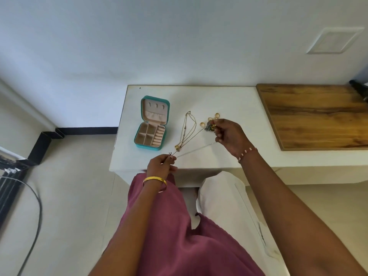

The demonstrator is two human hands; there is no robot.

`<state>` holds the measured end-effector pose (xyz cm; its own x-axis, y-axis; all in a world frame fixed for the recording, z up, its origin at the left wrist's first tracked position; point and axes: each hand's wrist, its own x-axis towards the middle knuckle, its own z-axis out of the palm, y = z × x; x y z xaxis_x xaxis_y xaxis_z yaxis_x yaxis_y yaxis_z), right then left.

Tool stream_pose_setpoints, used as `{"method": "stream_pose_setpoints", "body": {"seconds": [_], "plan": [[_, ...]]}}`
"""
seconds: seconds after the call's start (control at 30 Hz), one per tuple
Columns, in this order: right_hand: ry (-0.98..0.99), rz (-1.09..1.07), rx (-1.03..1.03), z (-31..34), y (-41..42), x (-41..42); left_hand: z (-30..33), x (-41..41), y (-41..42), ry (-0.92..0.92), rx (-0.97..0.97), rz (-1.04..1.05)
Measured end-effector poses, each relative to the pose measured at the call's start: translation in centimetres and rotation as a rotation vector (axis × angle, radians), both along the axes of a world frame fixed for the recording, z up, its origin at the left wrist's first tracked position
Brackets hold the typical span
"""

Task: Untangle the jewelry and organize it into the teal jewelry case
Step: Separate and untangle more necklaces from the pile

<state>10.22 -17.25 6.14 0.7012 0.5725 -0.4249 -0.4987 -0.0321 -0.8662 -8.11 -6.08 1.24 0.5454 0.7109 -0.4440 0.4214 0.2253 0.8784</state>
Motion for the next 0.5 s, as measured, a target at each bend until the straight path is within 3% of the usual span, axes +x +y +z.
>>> {"method": "stream_pose_setpoints", "body": {"seconds": [0.2, 0.33, 0.5], "plan": [[0.091, 0.037, 0.043, -2.0, 2.6, 1.9, -1.4, 1.2, 0.1, -0.022, -0.015, 0.078], [-0.064, 0.154, -0.128, -3.1, 4.3, 4.1, -2.1, 2.5, 0.7, -0.107, -0.191, 0.223], [-0.299, 0.204, -0.265, -3.9, 6.4, 7.5, -3.9, 4.1, 1.4, -0.049, -0.093, 0.261]]}}
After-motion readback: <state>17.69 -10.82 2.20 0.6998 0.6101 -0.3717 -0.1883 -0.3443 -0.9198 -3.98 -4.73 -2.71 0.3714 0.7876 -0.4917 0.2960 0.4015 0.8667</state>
